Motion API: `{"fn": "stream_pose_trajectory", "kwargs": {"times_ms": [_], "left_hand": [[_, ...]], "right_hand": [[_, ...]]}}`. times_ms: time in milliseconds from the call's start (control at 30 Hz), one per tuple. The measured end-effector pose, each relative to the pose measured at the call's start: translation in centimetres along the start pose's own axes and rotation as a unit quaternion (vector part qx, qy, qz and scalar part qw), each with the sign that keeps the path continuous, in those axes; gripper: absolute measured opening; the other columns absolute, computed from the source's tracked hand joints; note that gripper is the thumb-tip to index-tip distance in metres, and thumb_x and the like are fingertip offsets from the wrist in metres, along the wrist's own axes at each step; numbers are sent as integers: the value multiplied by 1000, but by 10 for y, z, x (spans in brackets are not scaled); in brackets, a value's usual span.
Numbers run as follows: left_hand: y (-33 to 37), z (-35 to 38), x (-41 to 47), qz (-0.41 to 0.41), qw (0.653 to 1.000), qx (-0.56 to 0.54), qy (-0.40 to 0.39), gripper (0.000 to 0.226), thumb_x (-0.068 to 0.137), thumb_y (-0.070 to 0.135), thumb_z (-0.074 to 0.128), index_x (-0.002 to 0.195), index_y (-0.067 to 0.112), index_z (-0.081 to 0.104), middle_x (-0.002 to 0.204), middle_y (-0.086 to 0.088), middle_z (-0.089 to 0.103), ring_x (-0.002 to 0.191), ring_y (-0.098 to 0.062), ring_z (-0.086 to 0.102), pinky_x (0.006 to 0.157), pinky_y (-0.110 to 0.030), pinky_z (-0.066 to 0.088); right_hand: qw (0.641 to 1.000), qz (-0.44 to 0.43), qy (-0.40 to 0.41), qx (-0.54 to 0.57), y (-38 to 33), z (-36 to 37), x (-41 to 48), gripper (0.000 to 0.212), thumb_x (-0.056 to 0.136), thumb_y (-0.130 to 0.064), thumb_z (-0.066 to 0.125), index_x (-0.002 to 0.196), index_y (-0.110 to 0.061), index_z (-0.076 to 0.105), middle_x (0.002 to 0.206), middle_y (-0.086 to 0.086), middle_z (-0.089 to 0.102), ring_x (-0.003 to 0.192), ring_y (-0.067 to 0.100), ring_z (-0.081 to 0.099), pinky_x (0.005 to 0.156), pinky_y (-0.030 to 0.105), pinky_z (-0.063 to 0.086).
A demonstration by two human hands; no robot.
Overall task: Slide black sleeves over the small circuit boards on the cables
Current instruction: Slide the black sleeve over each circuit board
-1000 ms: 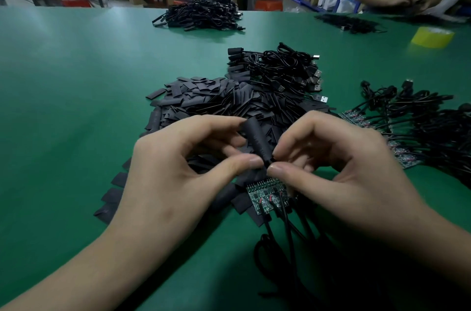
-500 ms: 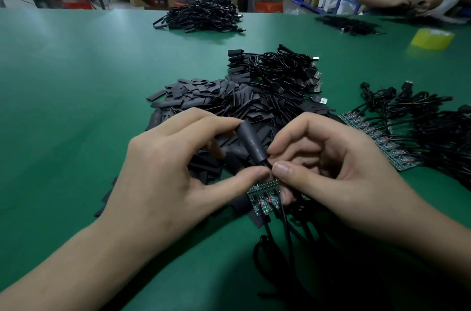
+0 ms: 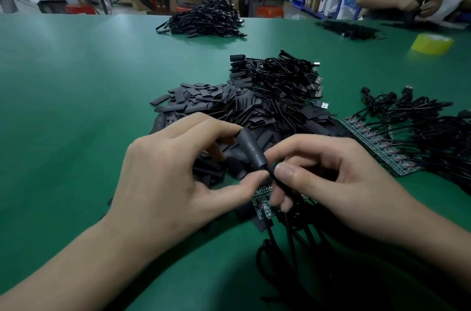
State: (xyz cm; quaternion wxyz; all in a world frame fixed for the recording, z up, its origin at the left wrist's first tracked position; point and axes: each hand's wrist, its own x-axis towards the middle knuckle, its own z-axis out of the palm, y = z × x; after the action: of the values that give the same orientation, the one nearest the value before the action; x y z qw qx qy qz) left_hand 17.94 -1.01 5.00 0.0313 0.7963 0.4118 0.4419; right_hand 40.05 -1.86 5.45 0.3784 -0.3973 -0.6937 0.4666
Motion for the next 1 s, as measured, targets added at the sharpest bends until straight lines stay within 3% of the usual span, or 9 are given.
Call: {"fn": "stream_pose_trajectory", "kwargs": {"times_ms": [133, 267, 433, 600, 700, 900, 1000], "left_hand": [[0, 4, -1, 25, 1000, 5, 9, 47, 82, 47, 76, 119, 19, 72, 106, 9, 68, 87, -9, 67, 78, -33, 55], [-1, 5, 0, 37, 999, 4, 11, 43, 81, 41, 79, 116, 18, 73, 105, 10, 67, 87, -7, 66, 79, -30, 55], [-3, 3, 1, 11, 1000, -19, 22, 41, 77, 39, 81, 112, 18, 73, 98, 11, 68, 86, -8, 67, 75, -33, 57], [-7, -1, 2, -26, 998, -29, 52, 37, 76, 38, 81, 107, 19, 73, 94, 10, 69, 85, -9, 69, 72, -31, 58], [-9, -1, 3, -52, 996, -37, 69, 35, 75, 37, 82, 104, 20, 73, 91, 10, 70, 86, -9, 69, 69, -29, 58], [-15, 3, 3, -97, 990, -59, 78, 40, 76, 45, 79, 110, 25, 72, 93, 14, 70, 87, -10, 69, 69, -33, 59], [-18, 5, 3, -114, 991, -49, 53, 60, 77, 61, 71, 126, 27, 68, 107, 15, 69, 98, -10, 67, 81, -37, 57]], "right_hand": [[1000, -9, 7, -14, 1, 1, 1, 14, 92, -24, 66, 99, -14, 72, 68, 9, 72, 58, 14, 65, 62, 22, 54], [1000, -7, 16, -18, 1, 1, -1, 14, 87, -26, 66, 95, -17, 72, 67, 8, 71, 58, 14, 64, 60, 25, 53], [996, -18, 15, -92, 3, 0, 0, 8, 86, -29, 73, 94, -26, 74, 76, 3, 73, 70, 24, 66, 71, 43, 54], [977, -47, -2, -210, 5, -11, -1, 15, 82, -45, 74, 92, -33, 75, 79, -8, 69, 74, 13, 64, 70, 25, 51], [958, -64, -22, -279, 6, -18, 1, 26, 80, -59, 67, 92, -37, 74, 82, -15, 67, 86, 13, 64, 75, 23, 48], [944, -96, -25, -315, 10, -23, 3, 17, 87, -50, 65, 88, -34, 71, 83, -15, 61, 87, 10, 62, 75, 23, 46], [939, -101, 27, -327, 9, -28, 7, 22, 90, -50, 59, 91, -31, 70, 85, -16, 64, 88, 8, 64, 76, 23, 47]]}}
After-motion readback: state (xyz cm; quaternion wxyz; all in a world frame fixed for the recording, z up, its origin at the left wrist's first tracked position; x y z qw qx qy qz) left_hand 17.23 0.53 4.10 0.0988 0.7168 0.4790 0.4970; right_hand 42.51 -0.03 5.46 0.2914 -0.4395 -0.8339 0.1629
